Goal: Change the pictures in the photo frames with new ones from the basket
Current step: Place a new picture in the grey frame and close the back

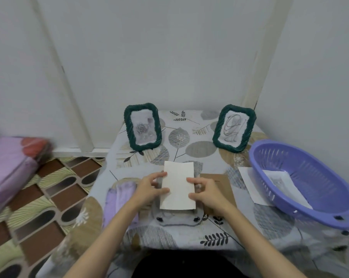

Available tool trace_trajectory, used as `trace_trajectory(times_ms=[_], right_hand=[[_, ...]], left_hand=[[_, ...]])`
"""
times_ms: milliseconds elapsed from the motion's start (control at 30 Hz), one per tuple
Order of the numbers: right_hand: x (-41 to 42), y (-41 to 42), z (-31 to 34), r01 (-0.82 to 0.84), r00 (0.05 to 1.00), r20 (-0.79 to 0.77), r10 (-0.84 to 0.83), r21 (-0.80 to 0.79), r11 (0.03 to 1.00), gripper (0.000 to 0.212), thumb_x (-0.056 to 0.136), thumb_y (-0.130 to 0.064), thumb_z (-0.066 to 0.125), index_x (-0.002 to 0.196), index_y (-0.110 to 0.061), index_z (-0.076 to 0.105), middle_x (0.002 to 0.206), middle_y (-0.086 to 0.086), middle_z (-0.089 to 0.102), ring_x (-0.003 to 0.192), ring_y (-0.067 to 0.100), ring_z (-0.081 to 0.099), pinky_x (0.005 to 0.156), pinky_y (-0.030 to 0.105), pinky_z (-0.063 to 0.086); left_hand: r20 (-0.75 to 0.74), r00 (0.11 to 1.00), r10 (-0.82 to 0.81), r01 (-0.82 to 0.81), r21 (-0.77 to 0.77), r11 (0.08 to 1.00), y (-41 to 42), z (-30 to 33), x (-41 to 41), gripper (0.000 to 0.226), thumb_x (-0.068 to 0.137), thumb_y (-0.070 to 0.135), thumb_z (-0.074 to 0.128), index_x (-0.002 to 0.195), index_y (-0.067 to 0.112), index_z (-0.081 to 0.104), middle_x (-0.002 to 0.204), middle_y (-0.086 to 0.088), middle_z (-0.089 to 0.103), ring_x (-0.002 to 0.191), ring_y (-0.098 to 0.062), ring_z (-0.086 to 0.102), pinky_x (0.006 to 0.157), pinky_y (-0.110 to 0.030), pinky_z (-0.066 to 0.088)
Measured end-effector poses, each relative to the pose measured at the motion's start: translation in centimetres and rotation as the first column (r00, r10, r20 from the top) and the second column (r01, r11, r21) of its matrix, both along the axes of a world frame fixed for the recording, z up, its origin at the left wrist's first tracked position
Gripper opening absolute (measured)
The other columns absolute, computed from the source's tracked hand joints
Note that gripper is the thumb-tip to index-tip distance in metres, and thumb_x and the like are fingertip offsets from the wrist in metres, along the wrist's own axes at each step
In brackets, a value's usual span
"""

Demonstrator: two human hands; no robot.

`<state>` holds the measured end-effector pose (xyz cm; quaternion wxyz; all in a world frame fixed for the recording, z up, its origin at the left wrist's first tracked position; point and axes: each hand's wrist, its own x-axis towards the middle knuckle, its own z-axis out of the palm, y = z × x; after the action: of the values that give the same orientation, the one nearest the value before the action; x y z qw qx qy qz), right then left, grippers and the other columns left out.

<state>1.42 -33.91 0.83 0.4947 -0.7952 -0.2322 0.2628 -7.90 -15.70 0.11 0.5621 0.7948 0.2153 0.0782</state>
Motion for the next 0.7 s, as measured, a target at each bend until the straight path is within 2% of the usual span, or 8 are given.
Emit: trace_trajectory(times_ms=[67, 200, 300, 400, 467, 567, 700], right_hand=[[0.1, -0.1, -0.3, -0.016, 0.999, 0.030, 0.018, -0.050, 0.999, 0.052, 0.076, 0.006, 0.066, 0.125, -0.009, 0.054, 0.073, -0.006, 0.049, 0.063, 0.004, 0.045, 0.061, 0.011, 0.040], [0.4, -0.6, -0.8, -0.039, 0.991, 0.125, 0.055, -0.126, 0.991, 0.053, 0.074, 0.004, 0.069, 0.123, -0.012, 0.057, 0.067, -0.006, 0.045, 0.059, 0.004, 0.041, 0.051, 0.008, 0.033], [0.5, -0.7, -1.0, -0.042, 0.983, 0.172, 0.067, -0.146, 0.988, 0.055, 0.071, 0.002, 0.072, 0.122, -0.013, 0.059, 0.066, -0.005, 0.048, 0.060, 0.004, 0.044, 0.056, 0.010, 0.035], [0.6, -0.7, -1.1, -0.060, 0.973, 0.209, 0.100, -0.187, 0.981, 0.055, 0.070, -0.001, 0.073, 0.122, -0.015, 0.058, 0.068, -0.005, 0.050, 0.061, 0.004, 0.046, 0.058, 0.010, 0.038], [0.5, -0.7, -1.0, -0.075, 0.965, 0.232, 0.124, -0.208, 0.975, 0.056, 0.070, -0.001, 0.074, 0.122, -0.015, 0.058, 0.073, -0.004, 0.050, 0.061, 0.004, 0.046, 0.058, 0.007, 0.039], [0.3, -0.8, -0.9, -0.102, 0.949, 0.268, 0.165, -0.233, 0.967, 0.056, 0.071, -0.001, 0.073, 0.123, -0.012, 0.057, 0.085, 0.000, 0.048, 0.065, 0.005, 0.047, 0.062, 0.007, 0.039], [0.3, -1.0, -0.8, -0.121, 0.934, 0.290, 0.209, -0.293, 0.948, 0.058, 0.071, -0.002, 0.073, 0.125, -0.012, 0.056, 0.080, -0.005, 0.043, 0.067, 0.006, 0.047, 0.066, 0.010, 0.038]], left_hand=[[-0.009, 1.000, -0.012, 0.012, 0.024, 1.000, -0.3, -0.6, -0.4, 0.054, 0.072, 0.001, 0.074, 0.119, 0.022, 0.058, 0.101, -0.010, 0.056, 0.090, -0.017, 0.051, 0.079, -0.019, 0.046], [-0.008, 0.999, -0.049, 0.049, 0.058, 0.997, -0.7, -1.1, -0.9, 0.060, 0.069, -0.004, 0.074, 0.123, 0.016, 0.056, 0.103, -0.009, 0.055, 0.084, -0.008, 0.050, 0.068, -0.004, 0.041], [-0.006, 0.999, -0.051, 0.051, 0.049, 0.997, -0.5, -1.2, -1.0, 0.063, 0.067, -0.008, 0.074, 0.123, 0.016, 0.056, 0.100, -0.008, 0.054, 0.082, -0.007, 0.051, 0.066, -0.002, 0.043], [-0.016, 0.998, -0.058, 0.059, 0.088, 0.994, -0.3, -1.3, -1.0, 0.064, 0.066, -0.007, 0.075, 0.122, 0.016, 0.056, 0.101, -0.007, 0.057, 0.090, -0.013, 0.053, 0.072, -0.008, 0.045], [-0.040, 0.997, -0.073, 0.077, 0.107, 0.991, -0.2, -1.4, -1.0, 0.066, 0.065, -0.006, 0.076, 0.123, 0.015, 0.055, 0.101, -0.005, 0.057, 0.086, -0.011, 0.054, 0.072, -0.012, 0.045], [-0.058, 0.992, -0.112, 0.120, 0.170, 0.978, -0.2, -1.6, -0.9, 0.069, 0.062, -0.004, 0.079, 0.125, 0.011, 0.054, 0.109, -0.001, 0.054, 0.090, -0.008, 0.052, 0.072, -0.008, 0.044], [-0.072, 0.988, -0.139, 0.153, 0.240, 0.959, -0.2, -1.9, -0.9, 0.070, 0.060, 0.000, 0.082, 0.124, 0.007, 0.055, 0.110, -0.001, 0.052, 0.097, -0.013, 0.051, 0.075, -0.007, 0.042]])
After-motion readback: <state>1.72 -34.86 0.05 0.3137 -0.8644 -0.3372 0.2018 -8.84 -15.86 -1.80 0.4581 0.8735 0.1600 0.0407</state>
